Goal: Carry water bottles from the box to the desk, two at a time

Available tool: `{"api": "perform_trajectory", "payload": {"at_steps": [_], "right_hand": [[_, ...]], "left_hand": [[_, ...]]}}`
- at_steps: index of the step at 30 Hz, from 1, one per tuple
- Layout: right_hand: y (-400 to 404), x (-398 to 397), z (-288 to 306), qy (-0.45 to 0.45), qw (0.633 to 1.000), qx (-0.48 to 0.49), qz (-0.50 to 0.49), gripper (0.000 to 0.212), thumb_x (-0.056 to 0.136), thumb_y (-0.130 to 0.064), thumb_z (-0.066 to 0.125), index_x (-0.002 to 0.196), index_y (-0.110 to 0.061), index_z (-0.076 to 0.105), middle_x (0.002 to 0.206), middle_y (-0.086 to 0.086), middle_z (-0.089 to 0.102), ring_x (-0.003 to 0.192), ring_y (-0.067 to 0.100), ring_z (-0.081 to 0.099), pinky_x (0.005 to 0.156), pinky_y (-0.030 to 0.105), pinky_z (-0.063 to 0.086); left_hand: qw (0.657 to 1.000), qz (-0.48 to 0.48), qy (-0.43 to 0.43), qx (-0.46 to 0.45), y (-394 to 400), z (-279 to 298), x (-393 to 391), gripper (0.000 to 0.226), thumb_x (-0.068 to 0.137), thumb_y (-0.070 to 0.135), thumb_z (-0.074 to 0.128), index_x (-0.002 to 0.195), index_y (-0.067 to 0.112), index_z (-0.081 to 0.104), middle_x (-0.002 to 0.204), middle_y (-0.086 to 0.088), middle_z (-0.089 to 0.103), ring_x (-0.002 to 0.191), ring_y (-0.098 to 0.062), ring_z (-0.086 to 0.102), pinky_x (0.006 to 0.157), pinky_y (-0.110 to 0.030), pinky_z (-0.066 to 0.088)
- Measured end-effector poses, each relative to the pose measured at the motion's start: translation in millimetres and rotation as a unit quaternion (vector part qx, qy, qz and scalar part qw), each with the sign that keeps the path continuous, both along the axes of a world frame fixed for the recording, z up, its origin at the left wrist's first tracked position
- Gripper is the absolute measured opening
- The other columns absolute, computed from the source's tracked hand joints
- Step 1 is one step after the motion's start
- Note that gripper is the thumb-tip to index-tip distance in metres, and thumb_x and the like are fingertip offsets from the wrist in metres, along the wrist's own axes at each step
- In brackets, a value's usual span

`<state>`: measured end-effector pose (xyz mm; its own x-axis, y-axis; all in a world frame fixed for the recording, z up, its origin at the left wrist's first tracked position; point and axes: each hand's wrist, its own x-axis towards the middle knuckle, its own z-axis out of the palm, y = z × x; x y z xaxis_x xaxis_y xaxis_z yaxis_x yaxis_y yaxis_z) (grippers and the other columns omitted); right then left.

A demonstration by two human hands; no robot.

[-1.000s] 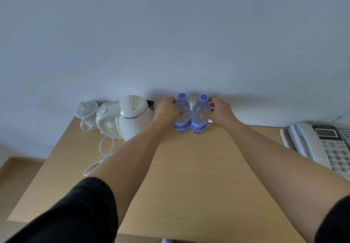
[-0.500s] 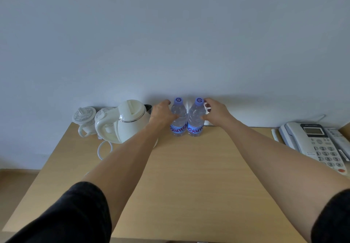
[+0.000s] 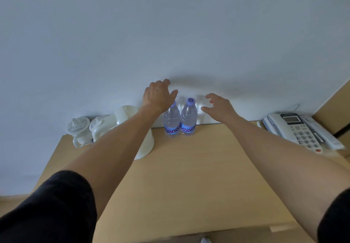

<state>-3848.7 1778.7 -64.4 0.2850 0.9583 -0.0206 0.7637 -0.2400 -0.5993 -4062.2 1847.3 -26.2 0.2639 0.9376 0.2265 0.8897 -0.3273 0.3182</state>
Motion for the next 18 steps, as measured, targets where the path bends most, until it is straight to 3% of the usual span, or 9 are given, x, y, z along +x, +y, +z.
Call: {"api": "perform_trajectory", "payload": {"at_steps": [5, 18], "right_hand": [[-37.2, 14.2, 11.4, -0.016, 0.999, 0.004, -0.042, 0.052, 0.095, -0.042, 0.062, 0.14, -0.021, 0.051, 0.129, 0.005, 0.061, 0.116, 0.026, 0.058, 0.095, 0.035, 0.048], [-175.6, 107.5, 30.6, -0.062, 0.989, -0.02, -0.133, 0.052, 0.098, -0.042, 0.054, 0.144, -0.02, 0.046, 0.138, 0.007, 0.056, 0.126, 0.026, 0.052, 0.098, 0.036, 0.043]], "left_hand": [[0.996, -0.077, 0.037, 0.026, -11.4, 14.1, 43.1, 0.049, 0.101, 0.047, 0.047, 0.135, 0.014, 0.055, 0.117, -0.013, 0.065, 0.114, -0.033, 0.056, 0.094, -0.042, 0.042], [0.97, -0.224, 0.098, 0.008, -115.3, 26.6, 197.3, 0.052, 0.103, 0.048, 0.039, 0.145, 0.019, 0.047, 0.134, -0.011, 0.058, 0.126, -0.032, 0.049, 0.101, -0.042, 0.039]]}}
